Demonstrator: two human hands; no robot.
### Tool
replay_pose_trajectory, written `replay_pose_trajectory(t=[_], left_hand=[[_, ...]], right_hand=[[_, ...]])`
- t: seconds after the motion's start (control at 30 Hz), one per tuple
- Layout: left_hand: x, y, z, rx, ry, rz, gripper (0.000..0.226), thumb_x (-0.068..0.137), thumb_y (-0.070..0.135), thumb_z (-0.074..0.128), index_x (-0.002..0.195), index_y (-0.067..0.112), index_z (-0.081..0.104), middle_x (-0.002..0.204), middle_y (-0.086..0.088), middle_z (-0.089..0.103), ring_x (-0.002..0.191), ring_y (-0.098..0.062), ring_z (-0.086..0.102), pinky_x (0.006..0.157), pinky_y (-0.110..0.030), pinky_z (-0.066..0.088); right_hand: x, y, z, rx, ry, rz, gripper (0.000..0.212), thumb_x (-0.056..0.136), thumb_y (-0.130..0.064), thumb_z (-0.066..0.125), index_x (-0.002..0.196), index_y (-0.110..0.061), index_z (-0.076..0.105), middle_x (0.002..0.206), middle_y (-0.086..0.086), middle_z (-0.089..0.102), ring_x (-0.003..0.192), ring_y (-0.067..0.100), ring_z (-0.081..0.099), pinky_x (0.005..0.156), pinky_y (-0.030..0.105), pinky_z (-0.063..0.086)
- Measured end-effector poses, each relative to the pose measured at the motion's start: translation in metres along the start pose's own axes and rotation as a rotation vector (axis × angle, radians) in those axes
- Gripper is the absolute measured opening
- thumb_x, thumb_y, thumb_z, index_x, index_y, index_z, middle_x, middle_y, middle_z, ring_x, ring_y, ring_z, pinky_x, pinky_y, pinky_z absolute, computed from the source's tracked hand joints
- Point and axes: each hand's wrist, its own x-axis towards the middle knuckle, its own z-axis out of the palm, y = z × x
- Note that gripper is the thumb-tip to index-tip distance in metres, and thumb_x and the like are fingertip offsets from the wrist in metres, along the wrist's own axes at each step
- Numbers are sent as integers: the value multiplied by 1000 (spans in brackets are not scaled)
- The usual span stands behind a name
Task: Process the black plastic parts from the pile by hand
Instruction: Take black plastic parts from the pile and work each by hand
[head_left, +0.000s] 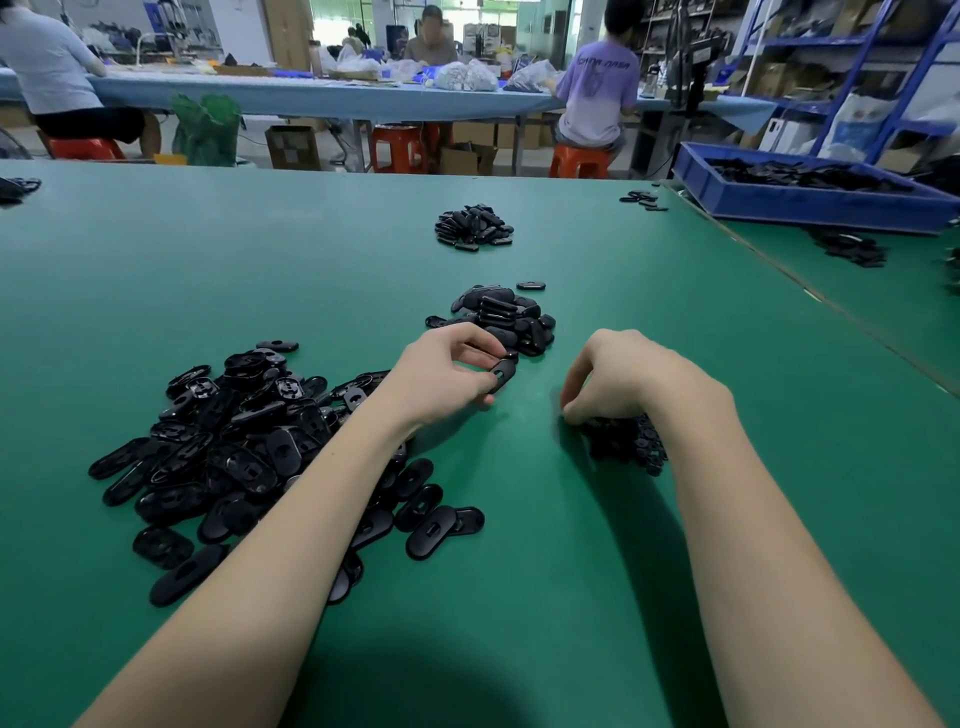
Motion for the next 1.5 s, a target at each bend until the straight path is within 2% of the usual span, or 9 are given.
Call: replay_pose_trajectory(t=[0.1, 0.2, 0.37, 0.53, 0.6, 0.73, 0.93, 1.23, 1.5], left_hand=[[3, -2, -2, 42, -11, -15, 26, 78, -3, 66, 89, 21, 72, 81, 1, 75, 70, -16, 70, 74, -28, 56], [5, -2, -3, 44, -11, -37, 26, 74, 1, 69, 86, 24, 72, 76, 5, 74, 71, -14, 66, 77, -29, 54], [5, -3, -3, 3, -3, -30, 22, 80, 7, 75, 91, 25, 72, 85, 3, 78, 78, -17, 70, 88, -35, 55], [3, -1, -3, -51, -27, -43, 20, 84, 0, 71, 96, 16, 73, 83, 0, 77, 74, -18, 70, 87, -34, 58], [2, 1, -2, -137, -63, -54, 18, 87, -6, 68, 95, 10, 71, 77, -3, 74, 71, -23, 66, 83, -39, 61], [2, 3, -1, -235, -110, -48, 18, 88, -8, 68, 99, 5, 72, 68, 2, 70, 67, -15, 66, 74, -30, 63], [1, 3, -2, -245, -120, -55, 26, 84, -8, 70, 106, 5, 74, 83, -4, 73, 73, -14, 70, 73, -19, 55], [1, 3, -2, -268, -119, -53, 25, 85, -8, 69, 103, 8, 75, 84, -3, 74, 75, -9, 70, 72, -17, 55], [1, 5, -4, -282, -125, -87, 23, 90, -7, 61, 102, 7, 73, 79, -8, 70, 72, -12, 67, 72, -24, 60]], right_hand=[[2, -1, 2, 5, 57, -28, 5, 73, -32, 77, 75, -36, 75, 95, -6, 72, 91, 21, 68, 73, 28, 51], [3, 0, 4, 126, 18, -66, 8, 75, -25, 73, 73, -32, 77, 91, -6, 75, 88, 17, 71, 81, 31, 59], [3, 3, 3, 363, 14, -195, 21, 86, -16, 69, 79, -34, 79, 76, -15, 75, 59, -5, 58, 55, 10, 43], [3, -2, 4, 567, 21, -277, 15, 89, -18, 73, 88, -31, 80, 84, 3, 78, 68, 12, 58, 73, 27, 51], [6, -5, 7, 587, 42, -260, 9, 87, -22, 77, 87, -30, 79, 76, -3, 74, 63, 10, 57, 71, 26, 50], [10, -6, 12, 563, 89, -213, 5, 84, -25, 80, 81, -28, 78, 77, -7, 73, 66, 5, 59, 71, 24, 46], [10, -7, 13, 583, 119, -186, 9, 83, -28, 81, 77, -34, 77, 76, -11, 76, 66, -5, 61, 61, 19, 42], [12, -9, 14, 594, 143, -171, 11, 77, -34, 85, 77, -33, 75, 56, -19, 66, 49, -8, 54, 53, 17, 37], [10, -6, 16, 729, 102, -146, 25, 72, -41, 91, 84, -25, 77, 61, -19, 68, 51, -8, 55, 56, 17, 39]])
